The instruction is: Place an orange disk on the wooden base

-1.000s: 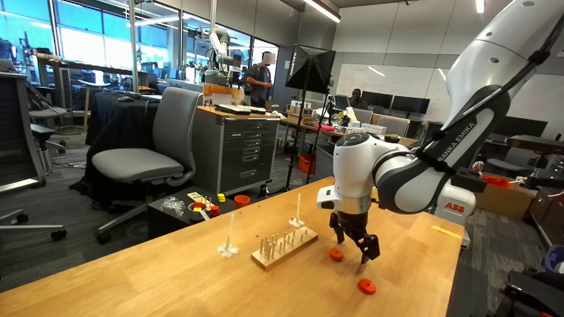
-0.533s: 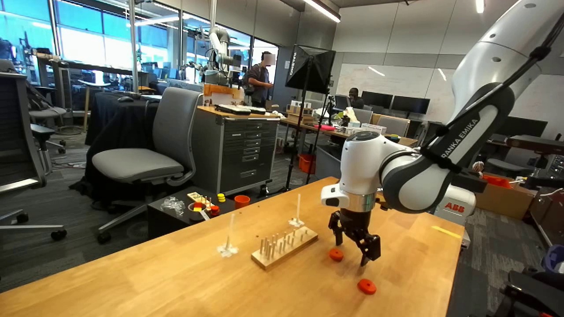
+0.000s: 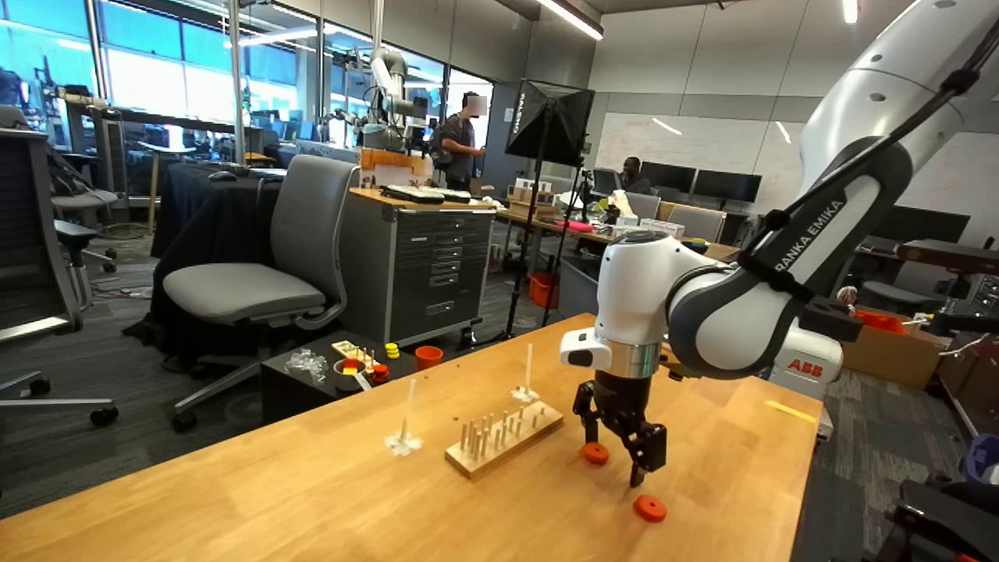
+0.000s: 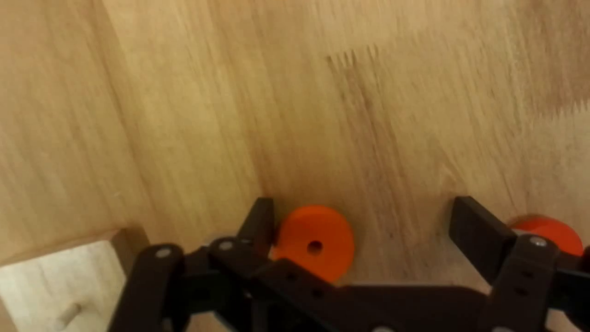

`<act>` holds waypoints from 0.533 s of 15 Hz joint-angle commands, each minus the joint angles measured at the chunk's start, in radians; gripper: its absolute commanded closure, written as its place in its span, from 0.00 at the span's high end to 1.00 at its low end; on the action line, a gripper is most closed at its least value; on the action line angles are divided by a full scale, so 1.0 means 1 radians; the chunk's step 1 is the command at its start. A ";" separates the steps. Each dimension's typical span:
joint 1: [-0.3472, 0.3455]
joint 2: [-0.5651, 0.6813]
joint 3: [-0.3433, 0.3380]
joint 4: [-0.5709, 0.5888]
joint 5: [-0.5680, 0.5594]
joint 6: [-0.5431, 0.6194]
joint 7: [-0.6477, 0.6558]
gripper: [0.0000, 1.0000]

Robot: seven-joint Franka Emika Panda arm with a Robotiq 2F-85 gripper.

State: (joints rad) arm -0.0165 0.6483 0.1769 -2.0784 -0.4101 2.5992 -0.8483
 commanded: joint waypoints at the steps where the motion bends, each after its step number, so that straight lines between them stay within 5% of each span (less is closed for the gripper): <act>1: 0.005 0.001 0.024 -0.004 0.063 0.020 -0.011 1.00; 8: 0.013 0.008 0.022 0.007 0.110 0.015 0.005 1.00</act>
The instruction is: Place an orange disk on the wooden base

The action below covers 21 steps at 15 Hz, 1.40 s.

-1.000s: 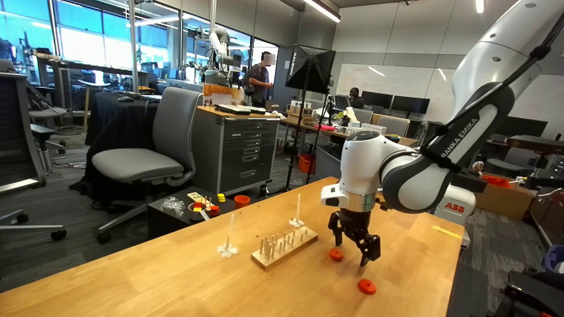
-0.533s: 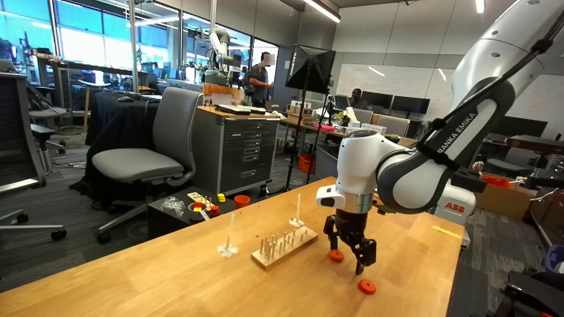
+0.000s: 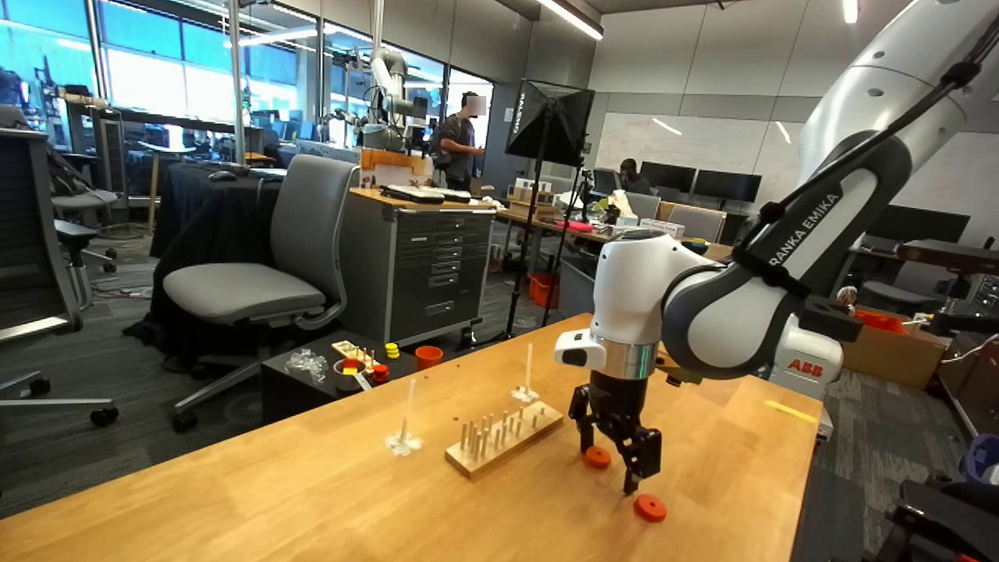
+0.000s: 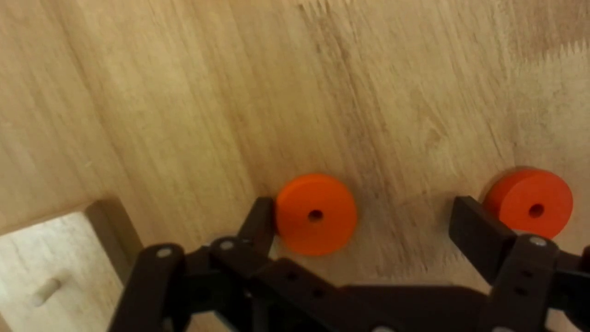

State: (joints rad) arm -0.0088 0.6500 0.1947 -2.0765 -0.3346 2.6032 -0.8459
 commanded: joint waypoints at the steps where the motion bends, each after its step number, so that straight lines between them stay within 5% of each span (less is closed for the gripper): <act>1: 0.005 0.007 0.004 0.006 0.040 0.009 0.006 1.00; 3: 0.014 0.005 -0.008 0.007 0.039 0.010 0.032 1.00; 4: 0.015 0.005 -0.012 0.008 0.037 0.010 0.043 0.75; 12: 0.023 0.001 -0.023 0.020 0.028 0.000 0.124 0.23; 21: 0.048 0.002 -0.016 0.061 0.044 -0.037 0.275 0.18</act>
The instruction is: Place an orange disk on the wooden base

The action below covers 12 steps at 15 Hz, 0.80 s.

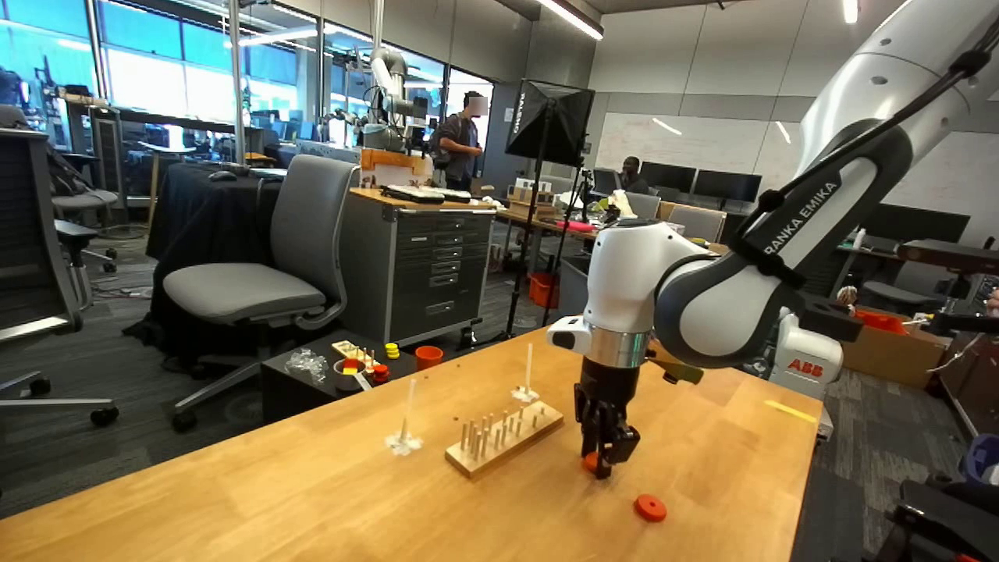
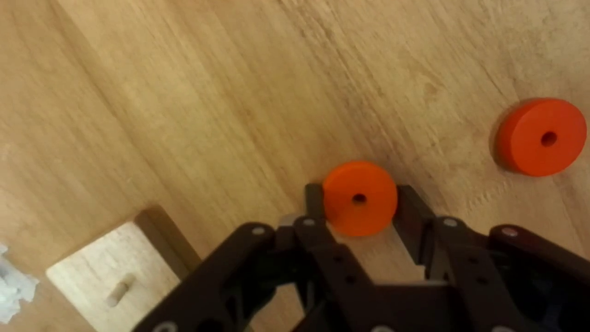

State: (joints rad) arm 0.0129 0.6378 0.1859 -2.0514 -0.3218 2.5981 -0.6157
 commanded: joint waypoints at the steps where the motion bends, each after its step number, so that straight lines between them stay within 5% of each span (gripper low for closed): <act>1: 0.027 0.012 -0.002 0.041 0.037 -0.037 0.059 0.18; 12: -0.031 0.036 0.033 0.194 0.287 -0.276 0.118 0.18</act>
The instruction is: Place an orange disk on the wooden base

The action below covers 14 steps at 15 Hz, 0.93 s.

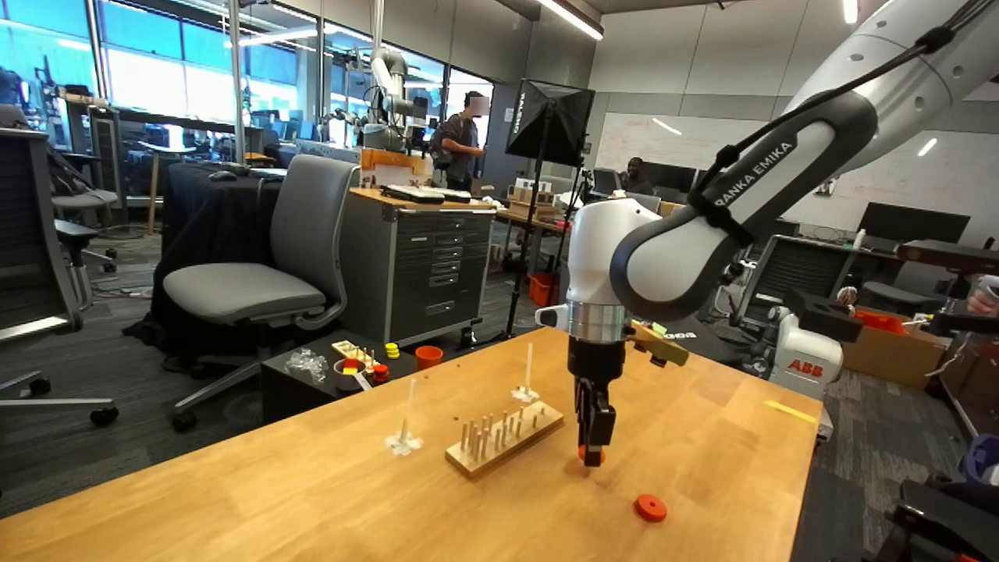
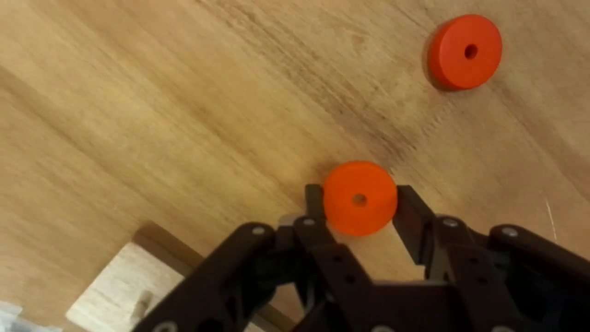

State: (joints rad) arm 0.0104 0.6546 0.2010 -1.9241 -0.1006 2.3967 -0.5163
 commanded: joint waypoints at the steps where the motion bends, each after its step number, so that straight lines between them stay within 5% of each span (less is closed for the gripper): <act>1: -0.031 0.021 0.013 0.081 0.086 -0.088 0.029 0.18; 14: -0.028 0.060 -0.008 0.194 0.189 -0.107 0.194 0.18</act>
State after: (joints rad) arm -0.0220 0.6854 0.1998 -1.7998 0.0553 2.3348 -0.3611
